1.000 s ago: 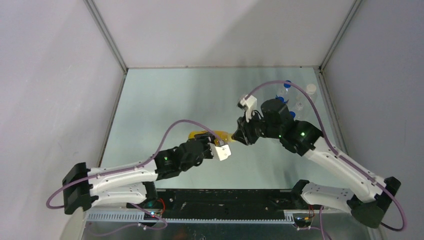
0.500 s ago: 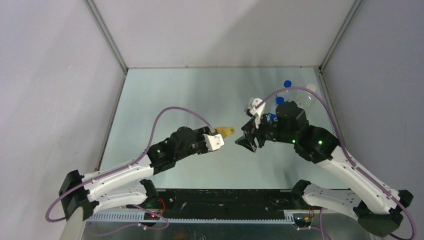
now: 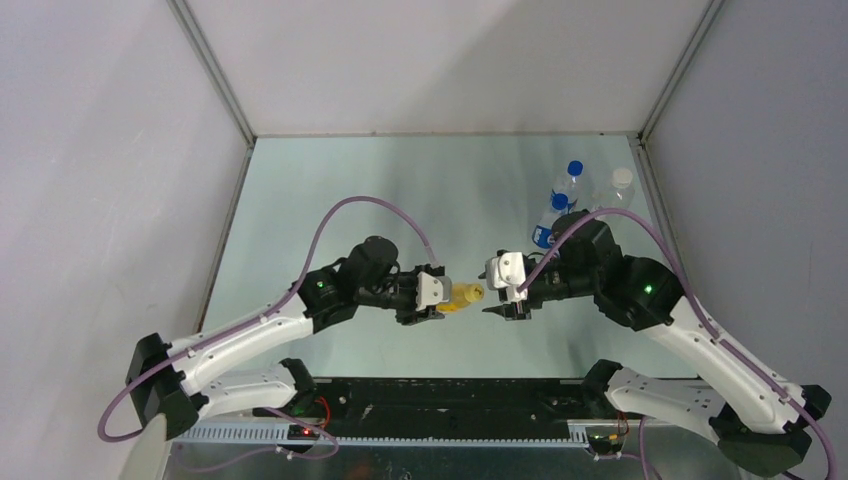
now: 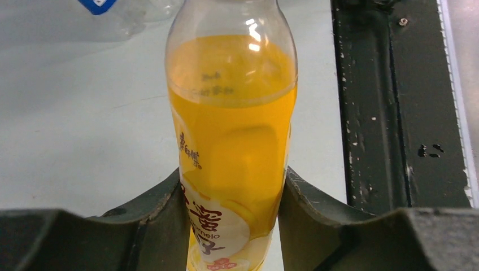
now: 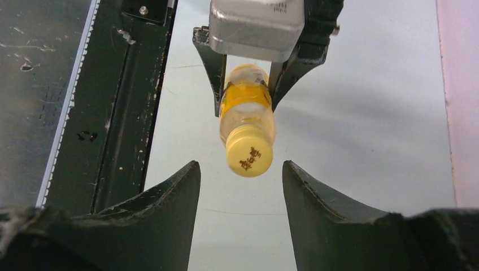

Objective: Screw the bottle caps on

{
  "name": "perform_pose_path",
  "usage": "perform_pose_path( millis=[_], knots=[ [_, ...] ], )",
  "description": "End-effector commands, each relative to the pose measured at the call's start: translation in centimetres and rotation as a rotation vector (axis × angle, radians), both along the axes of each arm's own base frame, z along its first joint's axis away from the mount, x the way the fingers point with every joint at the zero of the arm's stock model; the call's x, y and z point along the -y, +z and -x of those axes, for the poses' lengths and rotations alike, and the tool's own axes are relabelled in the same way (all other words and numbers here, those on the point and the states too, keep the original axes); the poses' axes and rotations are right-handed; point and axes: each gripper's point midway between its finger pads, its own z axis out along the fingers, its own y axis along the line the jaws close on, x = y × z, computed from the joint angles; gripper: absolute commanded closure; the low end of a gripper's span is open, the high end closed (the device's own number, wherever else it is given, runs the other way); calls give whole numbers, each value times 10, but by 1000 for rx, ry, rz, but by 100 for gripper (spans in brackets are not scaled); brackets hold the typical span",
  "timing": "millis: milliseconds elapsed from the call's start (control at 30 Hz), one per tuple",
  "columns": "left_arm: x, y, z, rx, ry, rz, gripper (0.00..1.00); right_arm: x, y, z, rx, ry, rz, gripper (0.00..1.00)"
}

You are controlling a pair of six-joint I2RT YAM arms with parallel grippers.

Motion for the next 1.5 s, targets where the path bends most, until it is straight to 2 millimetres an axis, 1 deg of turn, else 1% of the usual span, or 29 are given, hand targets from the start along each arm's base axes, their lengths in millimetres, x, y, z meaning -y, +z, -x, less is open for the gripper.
perform_pose_path(
  millis=[0, 167, 367, 467, 567, 667, 700, 733, 767, 800, 833, 867, 900, 933, 967, 1000, 1033, 1067, 1100, 1133, 1167, 1200, 1233, 1267, 1333, 1400, 1467],
  knots=[
    [10, 20, 7, -24, -60, 46, 100, -8, 12, 2, 55, 70, -29, 43],
    [12, 22, 6, -20, -63, 50, 100, -12, 12, 6, 28, 97, -45, 49],
    [13, 27, 6, -11, -70, 59, 100, -15, 3, 6, -26, 90, -16, 58],
    [14, 30, 6, -8, -75, 64, 100, -18, -1, 4, -57, 76, -8, 66],
    [15, 37, 6, 4, -77, 82, 100, -20, -8, 1, -104, 47, 10, 71],
    [16, 45, 1, 21, -47, 107, 100, -23, -16, -3, -174, -17, 35, 78],
    [17, 49, -2, 36, -31, 125, 100, -25, -19, -6, -201, -41, 42, 84],
    [17, 51, -8, 60, 8, 127, 100, -27, -20, -11, -250, -110, 38, 87],
    [18, 54, -11, 88, 30, 147, 100, -29, -23, -16, -283, -152, 43, 93],
    [18, 53, -17, 123, 75, 143, 100, -31, -23, -24, -331, -235, 33, 96],
    [15, 56, -30, 176, 149, 154, 100, -33, -26, -34, -350, -302, 30, 100],
    [17, 57, -29, 201, 166, 158, 100, -34, -27, -37, -431, -383, 16, 100],
    [13, 60, -41, 255, 242, 167, 100, -35, -30, -48, -445, -466, 9, 100],
    [15, 56, -37, 275, 252, 163, 100, -36, -31, -51, -523, -545, -10, 100],
    [9, 71, -53, 352, 355, 197, 100, -33, -35, -62, -535, -638, -16, 100],
    [10, 66, -49, 378, 364, 194, 100, -32, -36, -65, -619, -731, -40, 100],
    [3, 78, -61, 459, 449, 210, 100, -27, -41, -73, -644, -819, -40, 100],
    [5, 73, -55, 490, 452, 202, 100, -27, -42, -74, -730, -894, -66, 100],
    [-2, 83, -63, 566, 523, 208, 100, -21, -46, -80, -762, -967, -72, 100],
    [0, 77, -58, 597, 519, 195, 100, -21, -47, -80, -844, -1035, -96, 100],
    [-5, 84, -65, 657, 581, 192, 100, -18, -47, -84, -873, -1073, -113, 100],
    [-3, 83, -61, 683, 583, 197, 100, -18, -46, -84, -919, -1108, -137, 100],
    [-5, 78, -64, 734, 595, 142, 100, -15, -44, -88, -946, -1144, -165, 100],
    [-3, 79, -60, 753, 598, 150, 100, -14, -41, -90, -954, -1153, -183, 100],
    [-8, 76, -62, 806, 637, 111, 100, -9, -35, -95, -981, -1188, -229, 100],
    [-10, 69, -64, 859, 654, 57, 100, -3, -29, -101, -1017, -1219, -275, 100],
    [-19, 66, -69, 887, 719, 26, 100, -2, -24, -102, -1049, -1228, -310, 100]
  ],
)
